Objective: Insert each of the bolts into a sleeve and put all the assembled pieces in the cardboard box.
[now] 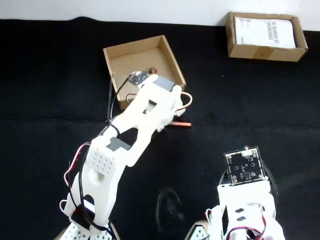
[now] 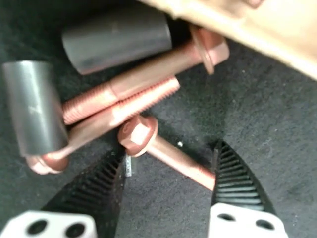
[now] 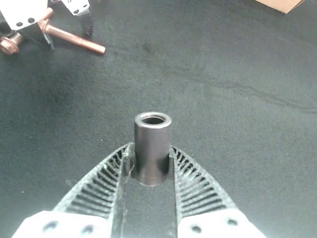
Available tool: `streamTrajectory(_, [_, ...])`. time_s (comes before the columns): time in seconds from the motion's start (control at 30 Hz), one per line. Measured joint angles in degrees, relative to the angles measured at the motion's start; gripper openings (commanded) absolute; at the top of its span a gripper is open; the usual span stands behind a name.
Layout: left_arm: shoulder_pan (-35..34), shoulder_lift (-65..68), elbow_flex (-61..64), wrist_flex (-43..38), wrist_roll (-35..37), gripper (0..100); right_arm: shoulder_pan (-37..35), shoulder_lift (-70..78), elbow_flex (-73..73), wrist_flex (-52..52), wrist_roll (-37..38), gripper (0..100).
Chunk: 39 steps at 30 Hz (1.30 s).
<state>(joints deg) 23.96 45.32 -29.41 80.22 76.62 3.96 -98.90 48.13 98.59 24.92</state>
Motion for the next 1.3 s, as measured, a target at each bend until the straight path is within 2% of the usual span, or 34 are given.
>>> streamTrajectory(0.1, [-0.2, 0.9, -1.1, 0.0, -0.3, 18, 0.0, 0.0, 0.0, 0.0, 0.0, 0.6])
streamTrajectory(0.23, [-0.8, 2.3, -4.4, 0.0, -0.4, 0, 0.0, 0.0, 0.0, 0.0, 0.0, 0.6])
streamTrajectory(0.3, [-1.2, 2.7, -6.0, -0.3, -0.4, 2, 0.0, 0.0, 0.0, 0.0, 0.0, 0.6])
streamTrajectory(0.5, [-1.8, 2.8, -6.9, -0.2, -1.6, 1, 0.0, 0.0, 0.0, 0.0, 0.0, 0.6])
streamTrajectory(0.83, [-1.9, 2.9, -8.4, 0.3, -24.8, 1, 0.0, 0.0, 2.4, -2.3, 0.0, 0.6])
streamTrajectory(0.93, [-0.9, 2.9, -11.9, 4.0, -30.9, 1, 0.0, 0.0, 4.6, -5.8, 0.0, 0.6])
streamTrajectory(1.13, [3.3, 2.9, -23.3, 16.4, -49.3, 1, 0.0, 0.0, 12.0, -17.2, 0.0, 0.6])
streamTrajectory(1.3, [3.0, 2.9, -29.8, 19.9, -56.3, 1, 0.0, 0.0, 17.4, -29.1, 0.0, 0.6])
